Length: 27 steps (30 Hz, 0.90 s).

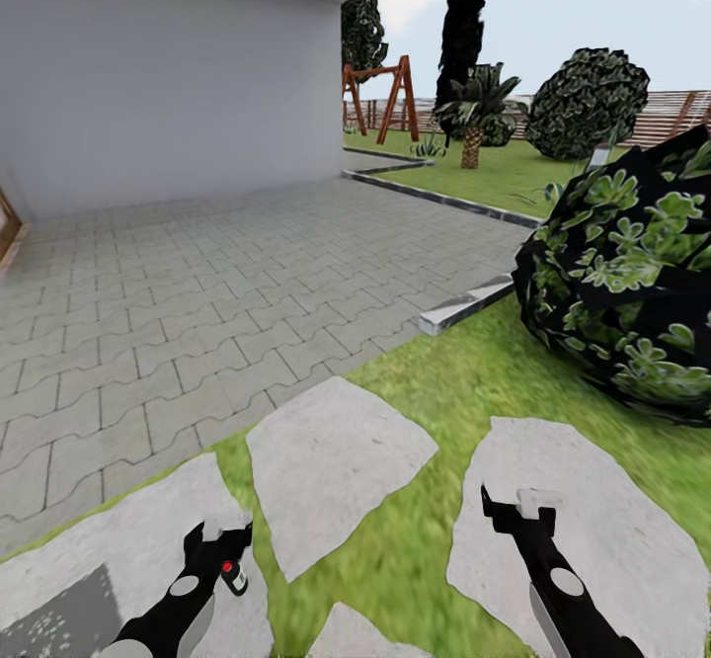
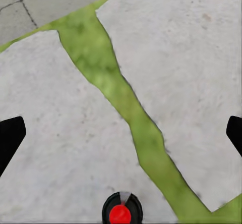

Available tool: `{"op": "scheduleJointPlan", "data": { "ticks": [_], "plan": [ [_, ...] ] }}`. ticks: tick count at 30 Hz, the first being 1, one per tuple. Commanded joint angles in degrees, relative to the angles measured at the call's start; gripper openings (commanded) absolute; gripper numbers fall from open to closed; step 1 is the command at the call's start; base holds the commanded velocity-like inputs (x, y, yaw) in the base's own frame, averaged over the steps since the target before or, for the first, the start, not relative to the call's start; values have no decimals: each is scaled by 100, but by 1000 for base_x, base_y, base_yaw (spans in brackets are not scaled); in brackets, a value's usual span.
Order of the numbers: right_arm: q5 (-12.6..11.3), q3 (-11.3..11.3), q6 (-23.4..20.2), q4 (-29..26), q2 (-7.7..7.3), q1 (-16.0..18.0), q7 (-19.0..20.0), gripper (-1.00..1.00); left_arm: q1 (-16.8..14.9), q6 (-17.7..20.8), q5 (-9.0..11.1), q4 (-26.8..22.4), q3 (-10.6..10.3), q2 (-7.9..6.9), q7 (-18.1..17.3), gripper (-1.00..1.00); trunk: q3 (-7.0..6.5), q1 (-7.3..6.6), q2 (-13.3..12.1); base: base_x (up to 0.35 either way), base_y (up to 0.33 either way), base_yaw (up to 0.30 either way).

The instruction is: In the garden, pick up the pesticide atomizer on the floor and spray pesticide onto both trees until each tree trunk is fully covered.

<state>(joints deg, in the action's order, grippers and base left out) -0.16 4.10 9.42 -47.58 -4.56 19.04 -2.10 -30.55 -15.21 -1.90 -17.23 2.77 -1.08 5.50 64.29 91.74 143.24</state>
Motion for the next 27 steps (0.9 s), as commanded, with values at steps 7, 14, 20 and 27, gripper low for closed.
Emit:
{"op": "scheduleJointPlan", "data": {
  "ticks": [7,14,20,27],
  "plan": [
    [-1,-6,16,3,-1,0,-18,100,15,-37,-27,9,22,2,4,100,225,16,12,0,0,0],
    [-1,-2,16,3,-1,-1,-18,100,37,-323,-35,37,14,2,4,100,444,34,21,0,0,0],
    [-1,-4,16,3,-1,2,-18,100,40,-450,-38,53,14,2,4,100,633,50,29,0,0,0],
    [-1,0,16,3,-1,1,-18,100,41,-456,-37,54,13,2,4,100,852,68,38,0,0,0]
  ]
}}
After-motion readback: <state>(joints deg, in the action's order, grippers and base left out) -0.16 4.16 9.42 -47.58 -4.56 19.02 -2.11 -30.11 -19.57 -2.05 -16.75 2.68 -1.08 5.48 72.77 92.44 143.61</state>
